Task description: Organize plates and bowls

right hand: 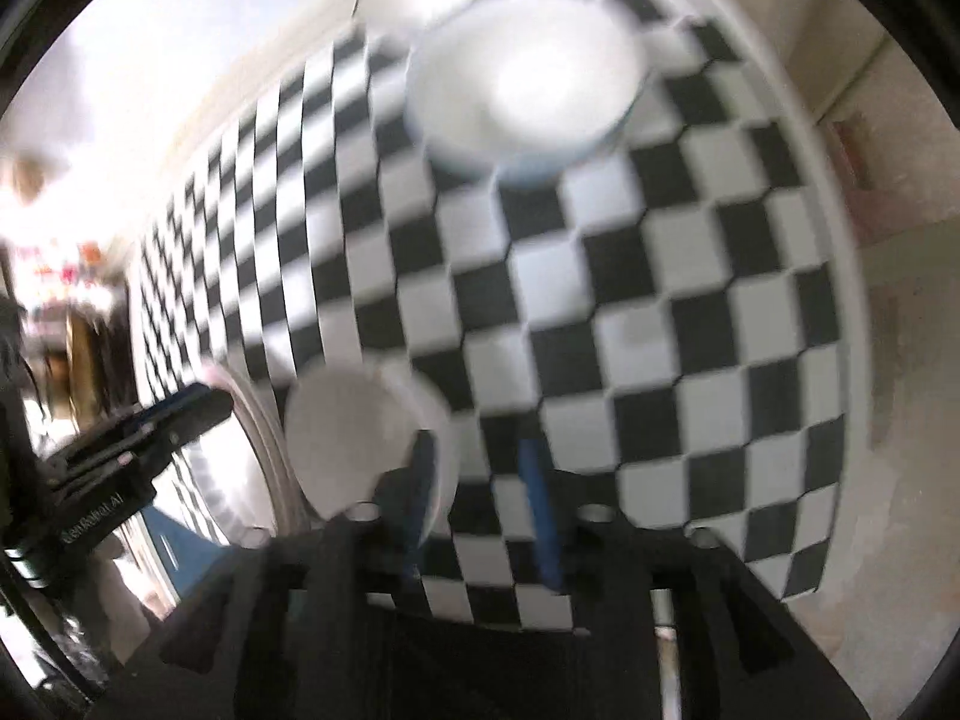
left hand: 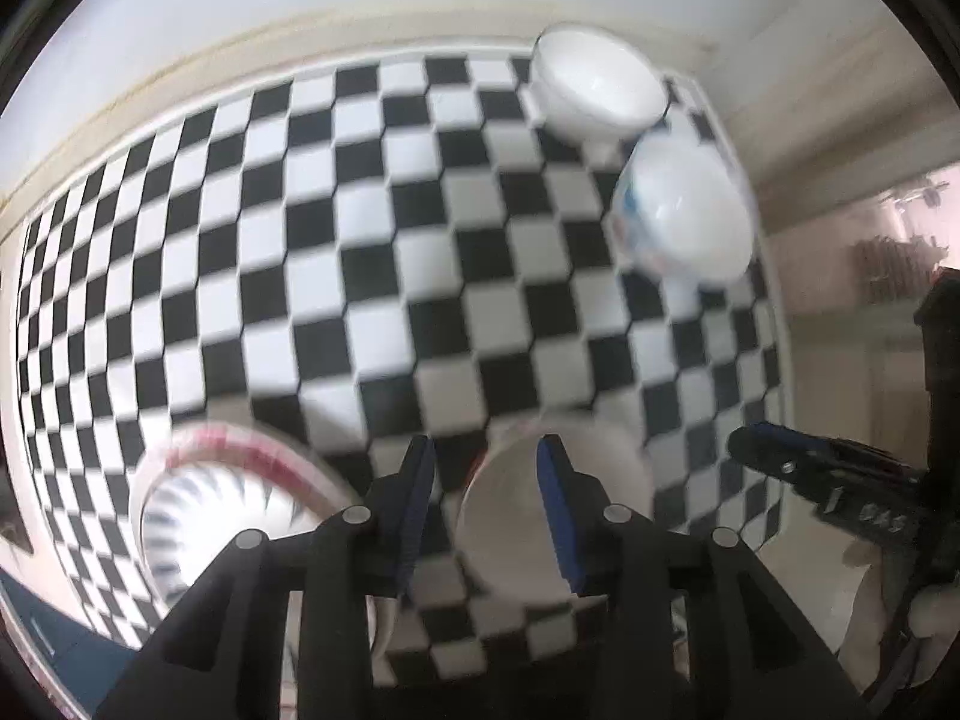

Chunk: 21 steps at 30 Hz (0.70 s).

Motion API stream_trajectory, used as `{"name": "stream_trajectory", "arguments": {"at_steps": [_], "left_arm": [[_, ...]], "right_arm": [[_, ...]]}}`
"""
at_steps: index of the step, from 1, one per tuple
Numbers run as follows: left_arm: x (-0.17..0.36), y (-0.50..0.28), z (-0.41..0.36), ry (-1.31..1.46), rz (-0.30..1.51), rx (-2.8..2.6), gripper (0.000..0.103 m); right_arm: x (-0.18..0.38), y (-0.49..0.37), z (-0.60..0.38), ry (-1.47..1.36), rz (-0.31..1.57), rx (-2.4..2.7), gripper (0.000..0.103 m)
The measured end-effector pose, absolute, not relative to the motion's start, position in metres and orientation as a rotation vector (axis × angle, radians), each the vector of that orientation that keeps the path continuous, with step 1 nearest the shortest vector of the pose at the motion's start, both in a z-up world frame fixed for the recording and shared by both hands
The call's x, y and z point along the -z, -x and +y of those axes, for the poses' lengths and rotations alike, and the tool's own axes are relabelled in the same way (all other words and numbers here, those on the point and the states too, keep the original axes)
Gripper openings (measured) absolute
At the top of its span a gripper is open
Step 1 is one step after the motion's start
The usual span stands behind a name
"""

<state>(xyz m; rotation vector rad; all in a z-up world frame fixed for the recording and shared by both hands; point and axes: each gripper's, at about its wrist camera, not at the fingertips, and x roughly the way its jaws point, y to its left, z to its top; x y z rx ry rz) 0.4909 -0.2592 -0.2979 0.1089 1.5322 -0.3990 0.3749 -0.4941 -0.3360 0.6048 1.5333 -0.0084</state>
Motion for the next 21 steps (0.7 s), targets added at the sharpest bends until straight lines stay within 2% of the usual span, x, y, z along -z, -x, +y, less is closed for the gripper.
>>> {"name": "stream_trajectory", "arguments": {"at_steps": [1, 2, 8, 18, 21], "left_arm": [[0.298, -0.501, -0.267, -0.102, 1.529, 0.41, 0.033], [0.299, -0.511, -0.275, -0.091, 1.529, 0.419, 0.033], [0.322, -0.572, -0.338, -0.084, 1.53, 0.481, 0.033], [0.377, -0.613, -0.402, -0.164, 1.634, 0.551, 0.033], [0.382, -0.611, -0.404, -0.162, 1.649, 0.557, 0.033]], "right_arm": [[0.331, -0.379, -0.504, -0.625, 1.503, 0.024, 0.055], [0.326, -0.385, -0.517, -0.642, 1.47, 0.044, 0.057], [0.335, -0.443, -0.589, -0.713, 1.385, 0.163, 0.057], [0.396, -0.489, -0.611, -0.779, 1.467, 0.161, 0.055], [0.402, -0.496, -0.611, -0.795, 1.475, 0.157, 0.048]]}}
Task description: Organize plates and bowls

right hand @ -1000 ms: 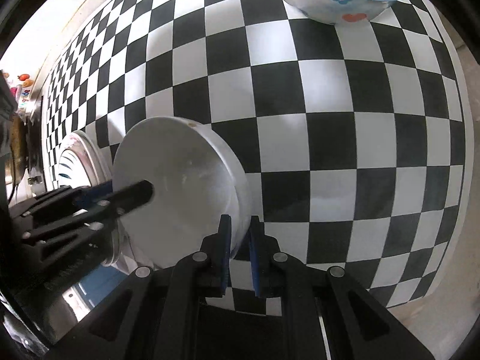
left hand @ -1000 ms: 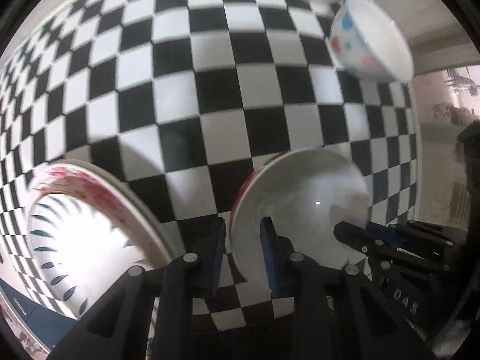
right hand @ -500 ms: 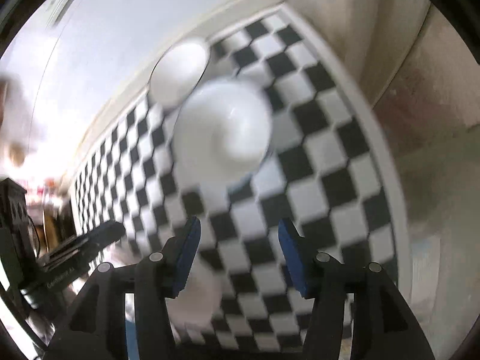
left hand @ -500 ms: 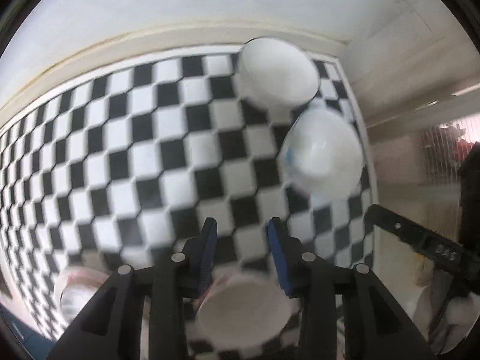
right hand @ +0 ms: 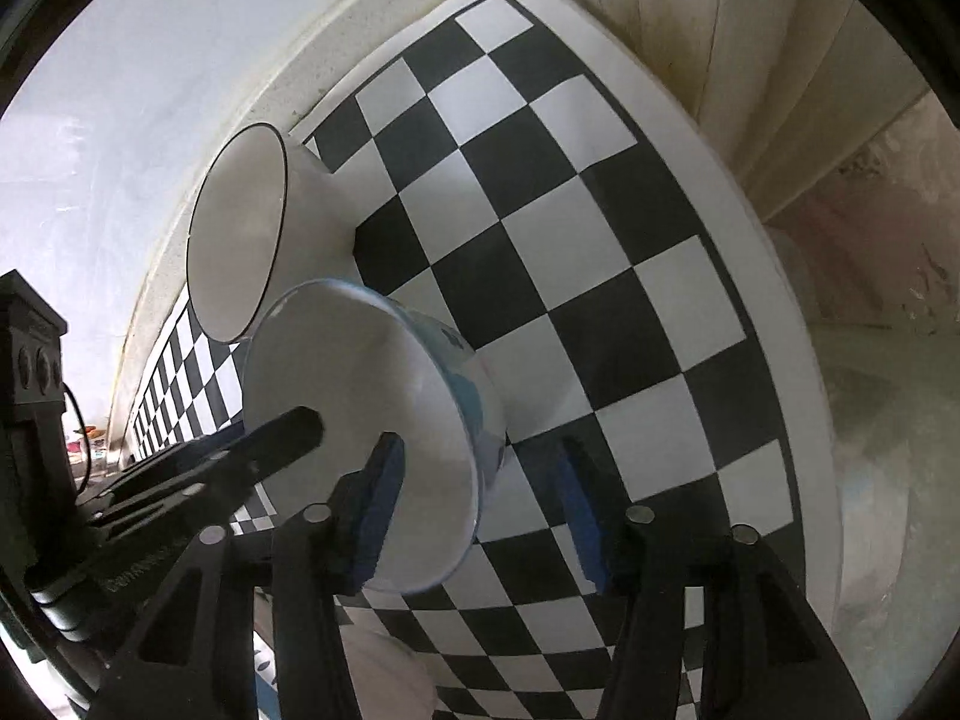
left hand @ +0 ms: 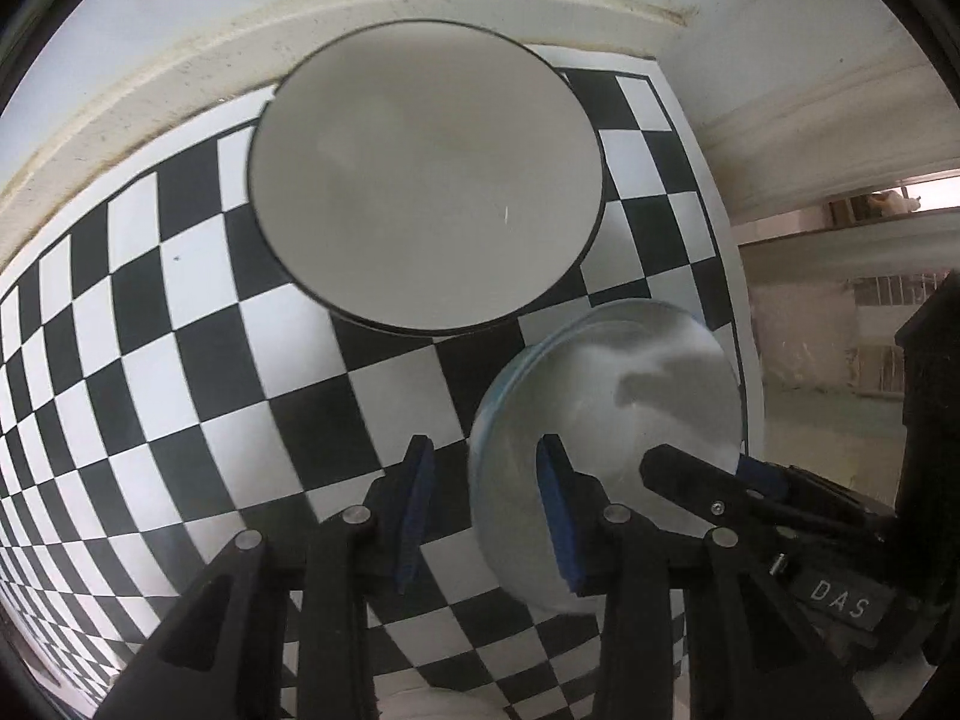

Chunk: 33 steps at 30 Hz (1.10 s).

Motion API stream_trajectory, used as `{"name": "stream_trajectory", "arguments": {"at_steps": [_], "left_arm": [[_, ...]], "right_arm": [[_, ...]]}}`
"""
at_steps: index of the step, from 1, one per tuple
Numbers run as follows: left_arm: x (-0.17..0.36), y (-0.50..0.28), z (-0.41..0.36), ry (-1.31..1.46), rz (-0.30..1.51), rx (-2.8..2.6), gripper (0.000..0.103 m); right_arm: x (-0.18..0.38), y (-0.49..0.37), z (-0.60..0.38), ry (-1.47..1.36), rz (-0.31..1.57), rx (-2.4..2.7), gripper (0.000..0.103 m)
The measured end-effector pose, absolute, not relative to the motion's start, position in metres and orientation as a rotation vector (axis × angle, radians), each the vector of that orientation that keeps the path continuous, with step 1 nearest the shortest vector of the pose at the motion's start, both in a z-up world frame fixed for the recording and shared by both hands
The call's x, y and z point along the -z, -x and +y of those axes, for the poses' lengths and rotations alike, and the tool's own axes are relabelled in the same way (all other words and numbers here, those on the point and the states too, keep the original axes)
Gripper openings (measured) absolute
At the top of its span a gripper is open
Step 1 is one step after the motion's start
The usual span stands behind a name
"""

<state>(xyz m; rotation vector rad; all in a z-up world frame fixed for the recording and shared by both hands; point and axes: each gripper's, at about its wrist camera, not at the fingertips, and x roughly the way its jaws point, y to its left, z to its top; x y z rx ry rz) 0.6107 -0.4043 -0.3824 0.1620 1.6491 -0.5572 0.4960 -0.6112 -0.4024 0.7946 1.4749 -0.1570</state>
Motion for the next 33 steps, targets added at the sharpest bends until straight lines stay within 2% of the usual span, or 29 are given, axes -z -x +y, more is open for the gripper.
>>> {"name": "stream_trajectory", "arguments": {"at_steps": [4, 10, 15, 22, 24, 25, 26, 33], "left_arm": [[0.368, -0.612, -0.393, -0.122, 1.629, 0.54, 0.033], [0.331, -0.642, -0.349, 0.031, 1.524, 0.477, 0.033], [0.357, -0.69, -0.344, 0.144, 1.577, 0.442, 0.033], [0.403, -0.714, -0.354, 0.179, 1.664, 0.491, 0.031], [0.405, -0.715, -0.361, 0.164, 1.654, 0.492, 0.03], [0.403, -0.714, -0.364, 0.145, 1.642, 0.484, 0.029], [0.402, -0.713, -0.365, 0.132, 1.634, 0.486, 0.029], [0.377, -0.701, -0.364, 0.101, 1.58, 0.486, 0.028]], "right_arm": [[0.395, -0.498, -0.614, -0.758, 1.502, 0.168, 0.047], [0.344, -0.52, -0.62, -0.697, 1.365, 0.151, 0.047], [0.354, -0.577, -0.616, -0.704, 1.369, 0.096, 0.047], [0.406, -0.636, -0.604, -0.781, 1.482, 0.019, 0.047], [0.421, -0.643, -0.6, -0.823, 1.508, -0.002, 0.038], [0.425, -0.644, -0.599, -0.831, 1.515, -0.007, 0.024], [0.429, -0.644, -0.597, -0.801, 1.531, 0.026, 0.014], [0.414, -0.635, -0.592, -0.744, 1.514, 0.038, 0.013]]}}
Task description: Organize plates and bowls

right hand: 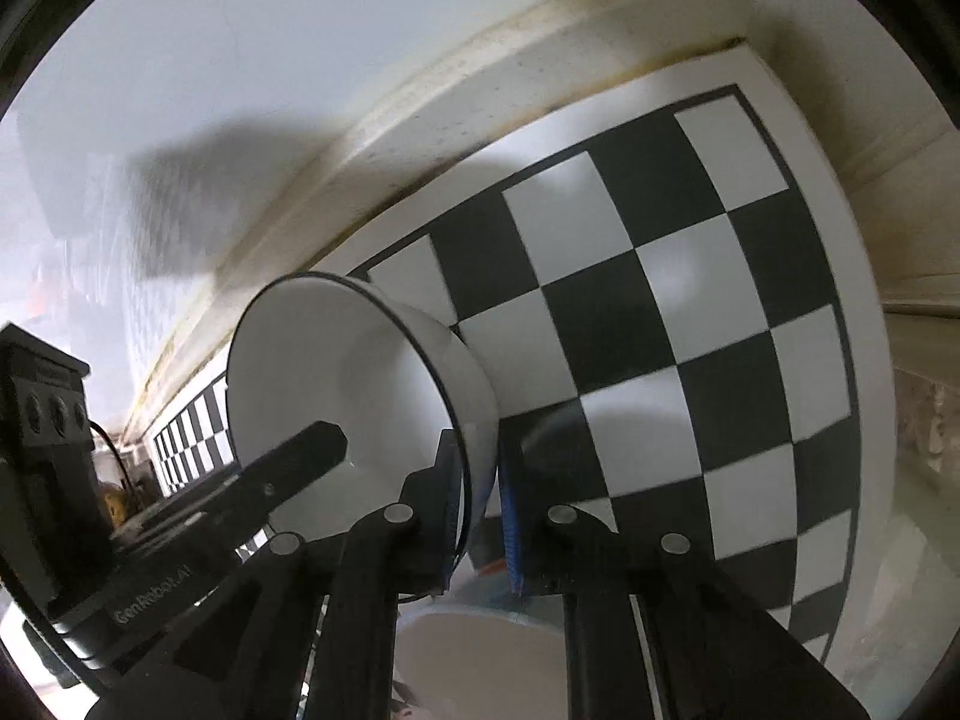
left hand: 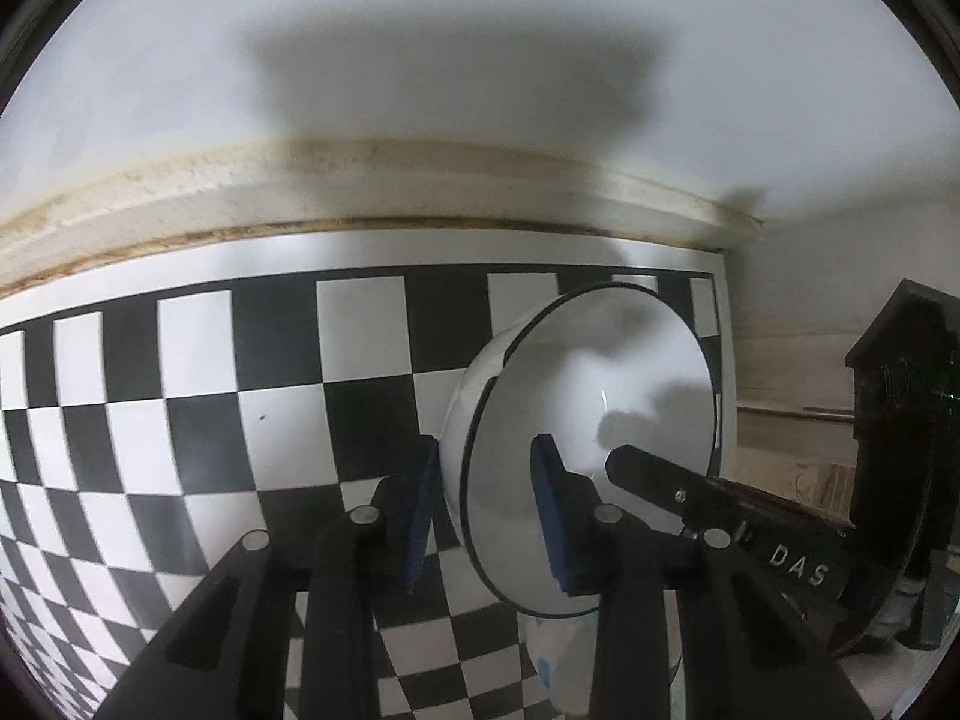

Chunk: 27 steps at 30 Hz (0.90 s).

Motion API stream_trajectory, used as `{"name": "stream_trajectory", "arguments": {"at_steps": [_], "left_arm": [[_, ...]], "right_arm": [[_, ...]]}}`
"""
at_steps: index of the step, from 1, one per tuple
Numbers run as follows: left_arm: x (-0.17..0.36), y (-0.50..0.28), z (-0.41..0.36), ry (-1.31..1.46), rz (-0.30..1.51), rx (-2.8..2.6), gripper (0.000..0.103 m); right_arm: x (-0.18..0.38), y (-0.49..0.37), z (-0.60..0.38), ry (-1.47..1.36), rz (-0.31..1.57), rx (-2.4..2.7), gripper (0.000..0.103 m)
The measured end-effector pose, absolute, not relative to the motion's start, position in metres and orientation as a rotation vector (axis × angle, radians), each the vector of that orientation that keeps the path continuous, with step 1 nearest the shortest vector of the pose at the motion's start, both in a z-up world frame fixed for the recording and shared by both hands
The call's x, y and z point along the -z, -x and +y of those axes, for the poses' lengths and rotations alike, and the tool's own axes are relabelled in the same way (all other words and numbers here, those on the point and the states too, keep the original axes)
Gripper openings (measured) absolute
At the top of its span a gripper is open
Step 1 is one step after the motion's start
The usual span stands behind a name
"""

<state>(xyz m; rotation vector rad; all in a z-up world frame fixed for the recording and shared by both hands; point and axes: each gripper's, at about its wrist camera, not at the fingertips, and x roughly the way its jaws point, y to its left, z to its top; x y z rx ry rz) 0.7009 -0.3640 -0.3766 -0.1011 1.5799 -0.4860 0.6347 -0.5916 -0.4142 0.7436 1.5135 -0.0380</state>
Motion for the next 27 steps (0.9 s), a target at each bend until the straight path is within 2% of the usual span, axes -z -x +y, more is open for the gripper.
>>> {"name": "stream_trajectory", "arguments": {"at_steps": [8, 18, 22, 27], "left_arm": [[0.327, -0.665, -0.36, 0.069, 1.53, 0.519, 0.028], [0.273, -0.57, -0.311, 0.082, 1.526, 0.587, 0.028], [0.277, -0.529, -0.296, 0.061, 1.551, 0.587, 0.028], [0.305, -0.489, -0.271, 0.022, 1.615, 0.568, 0.029]], "right_arm": [[0.361, -0.6, -0.57, -0.705, 1.455, 0.007, 0.014], [0.298, -0.506, -0.527, -0.652, 1.408, -0.031, 0.014], [0.291, -0.463, -0.504, -0.639, 1.415, -0.041, 0.014], [0.309, -0.41, -0.472, -0.626, 1.471, -0.073, 0.014]]}}
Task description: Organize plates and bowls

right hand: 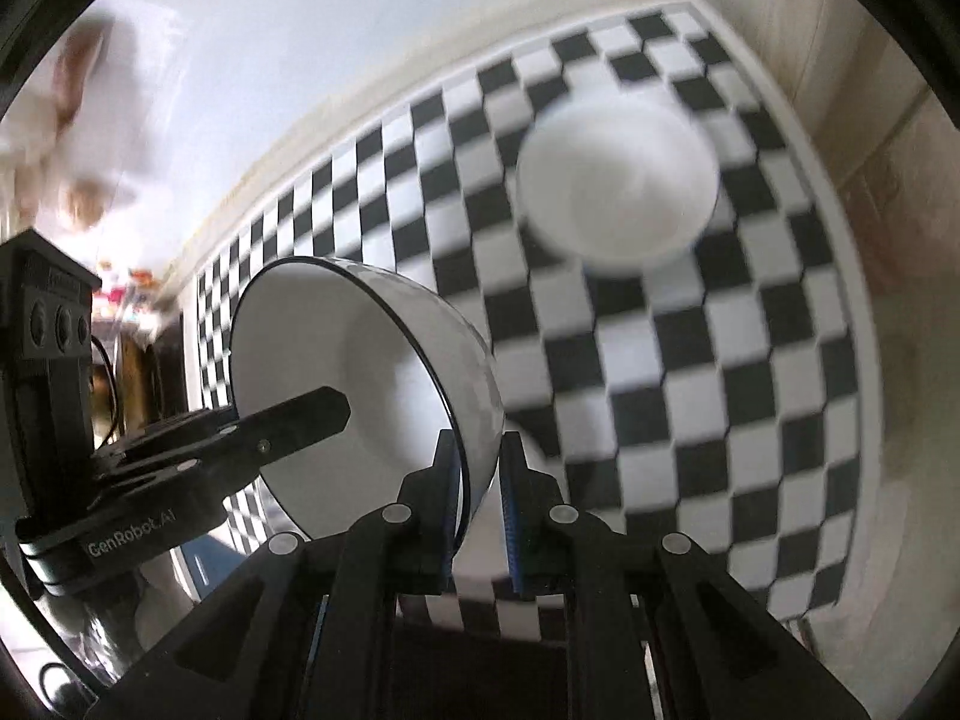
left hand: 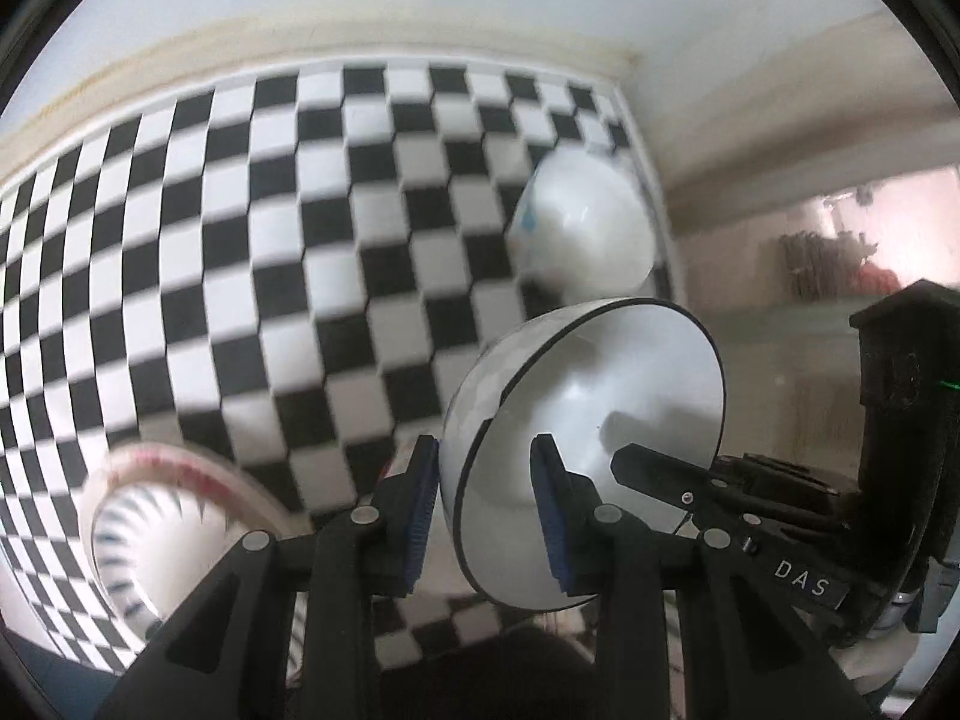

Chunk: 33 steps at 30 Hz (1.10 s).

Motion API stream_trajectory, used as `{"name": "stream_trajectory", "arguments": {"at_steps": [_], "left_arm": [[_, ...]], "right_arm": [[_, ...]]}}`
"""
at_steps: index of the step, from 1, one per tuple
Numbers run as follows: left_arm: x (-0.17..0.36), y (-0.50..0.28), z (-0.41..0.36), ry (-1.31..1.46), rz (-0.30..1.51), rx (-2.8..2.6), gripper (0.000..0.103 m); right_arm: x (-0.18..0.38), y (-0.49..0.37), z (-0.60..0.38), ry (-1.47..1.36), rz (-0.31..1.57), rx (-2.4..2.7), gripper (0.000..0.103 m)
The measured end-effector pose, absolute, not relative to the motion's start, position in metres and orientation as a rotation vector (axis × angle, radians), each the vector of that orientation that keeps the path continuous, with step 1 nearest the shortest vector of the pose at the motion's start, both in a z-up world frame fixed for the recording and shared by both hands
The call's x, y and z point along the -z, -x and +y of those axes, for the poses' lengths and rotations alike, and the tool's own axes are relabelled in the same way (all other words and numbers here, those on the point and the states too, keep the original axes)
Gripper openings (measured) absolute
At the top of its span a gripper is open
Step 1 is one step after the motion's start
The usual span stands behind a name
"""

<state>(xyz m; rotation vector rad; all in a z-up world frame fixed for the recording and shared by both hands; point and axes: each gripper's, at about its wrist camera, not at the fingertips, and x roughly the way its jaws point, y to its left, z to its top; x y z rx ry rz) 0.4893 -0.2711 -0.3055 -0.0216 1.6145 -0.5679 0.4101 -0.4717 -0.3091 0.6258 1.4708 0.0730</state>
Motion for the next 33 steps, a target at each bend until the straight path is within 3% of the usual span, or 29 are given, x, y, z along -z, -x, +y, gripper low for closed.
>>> {"name": "stream_trajectory", "arguments": {"at_steps": [13, 17, 33], "left_arm": [[0.374, -0.453, -0.267, -0.058, 1.751, 0.489, 0.028], [0.369, -0.454, -0.273, -0.095, 1.74, 0.481, 0.028], [0.365, -0.45, -0.273, -0.108, 1.724, 0.468, 0.028]], "right_arm": [[0.367, -0.375, -0.43, -0.556, 1.611, -0.041, 0.014], [0.373, -0.374, -0.428, -0.497, 1.635, -0.006, 0.018], [0.362, -0.373, -0.437, -0.505, 1.63, -0.018, 0.017]]}}
